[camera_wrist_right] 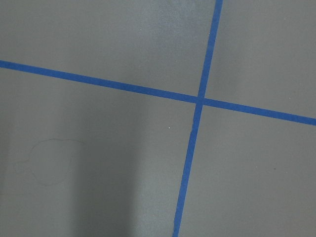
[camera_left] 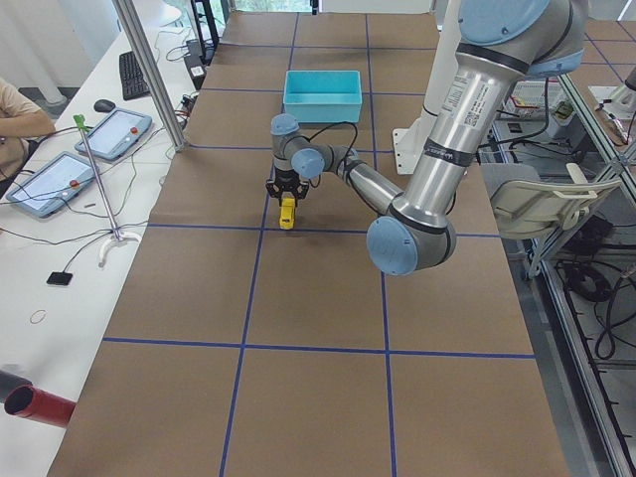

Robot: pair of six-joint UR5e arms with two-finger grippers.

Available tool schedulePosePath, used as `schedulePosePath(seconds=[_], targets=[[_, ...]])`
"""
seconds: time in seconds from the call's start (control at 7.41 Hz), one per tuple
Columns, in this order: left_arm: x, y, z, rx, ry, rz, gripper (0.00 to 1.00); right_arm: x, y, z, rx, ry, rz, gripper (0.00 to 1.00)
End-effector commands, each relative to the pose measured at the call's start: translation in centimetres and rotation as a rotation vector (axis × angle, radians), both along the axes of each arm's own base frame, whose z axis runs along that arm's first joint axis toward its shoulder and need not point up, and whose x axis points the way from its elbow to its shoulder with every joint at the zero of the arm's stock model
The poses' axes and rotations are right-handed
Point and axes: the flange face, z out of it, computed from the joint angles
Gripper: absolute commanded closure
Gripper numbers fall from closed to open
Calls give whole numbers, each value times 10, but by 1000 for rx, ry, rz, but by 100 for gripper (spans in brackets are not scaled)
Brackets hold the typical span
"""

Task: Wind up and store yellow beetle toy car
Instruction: 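Drag the car backward along the table toward the robot with the left gripper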

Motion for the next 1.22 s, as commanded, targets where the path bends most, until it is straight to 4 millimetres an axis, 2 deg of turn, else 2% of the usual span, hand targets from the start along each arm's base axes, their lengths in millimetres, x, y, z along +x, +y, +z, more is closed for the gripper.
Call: schedulePosePath(seconds=[0.0,1.08], targets=[[1,2,3,9,11,28,100,0,0,0,0,0,0,0],[-1,2,24,26,34,30,100,0,-1,-1,3,1,0,0]])
